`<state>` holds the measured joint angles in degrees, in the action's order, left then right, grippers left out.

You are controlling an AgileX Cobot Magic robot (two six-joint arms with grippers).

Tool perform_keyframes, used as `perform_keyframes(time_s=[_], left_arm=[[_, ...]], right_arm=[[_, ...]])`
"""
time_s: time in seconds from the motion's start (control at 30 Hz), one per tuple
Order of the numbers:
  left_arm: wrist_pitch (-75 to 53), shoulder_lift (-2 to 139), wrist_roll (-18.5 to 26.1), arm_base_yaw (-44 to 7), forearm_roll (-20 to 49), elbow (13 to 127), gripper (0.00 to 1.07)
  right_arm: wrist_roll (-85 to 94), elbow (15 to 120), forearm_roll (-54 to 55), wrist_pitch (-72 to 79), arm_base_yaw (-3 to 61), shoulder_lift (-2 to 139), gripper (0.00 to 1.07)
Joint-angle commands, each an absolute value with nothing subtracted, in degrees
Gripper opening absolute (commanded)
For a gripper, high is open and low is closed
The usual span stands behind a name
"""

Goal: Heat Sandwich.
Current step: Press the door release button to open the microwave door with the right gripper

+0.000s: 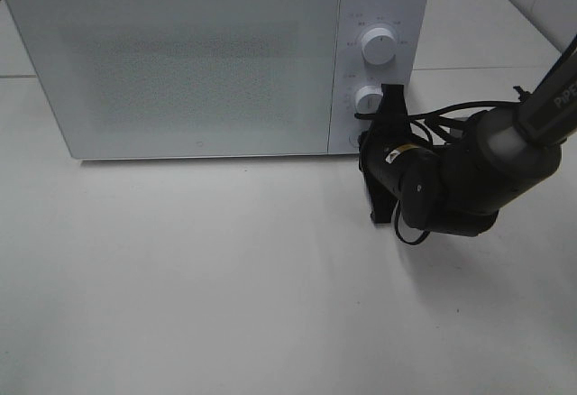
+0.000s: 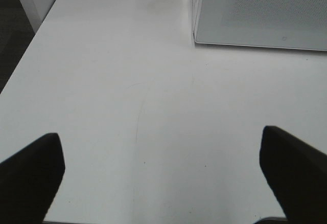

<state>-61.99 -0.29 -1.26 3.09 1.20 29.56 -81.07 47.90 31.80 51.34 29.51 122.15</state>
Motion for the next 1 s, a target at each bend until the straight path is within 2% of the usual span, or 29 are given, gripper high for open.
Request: perform_keyframes(time_s=[0.03, 0.57, 1.0], left_arm=[[-61.48, -0.57, -1.20, 3.21, 1.26, 29.56, 0.96], [-61.48, -0.57, -1.20, 3.21, 1.26, 29.56, 0.96], [-61.48, -0.57, -1.20, 3.21, 1.26, 29.56, 0.96]], right_arm=[[-80.56, 48.59, 30.94, 51.45, 29.16, 122.15, 0.00], [-80.33, 51.05, 29.62, 53.97, 28.82, 123.47, 0.00], [-76.03, 53.80, 36.21, 61.88, 28.82, 123.47, 0.00]])
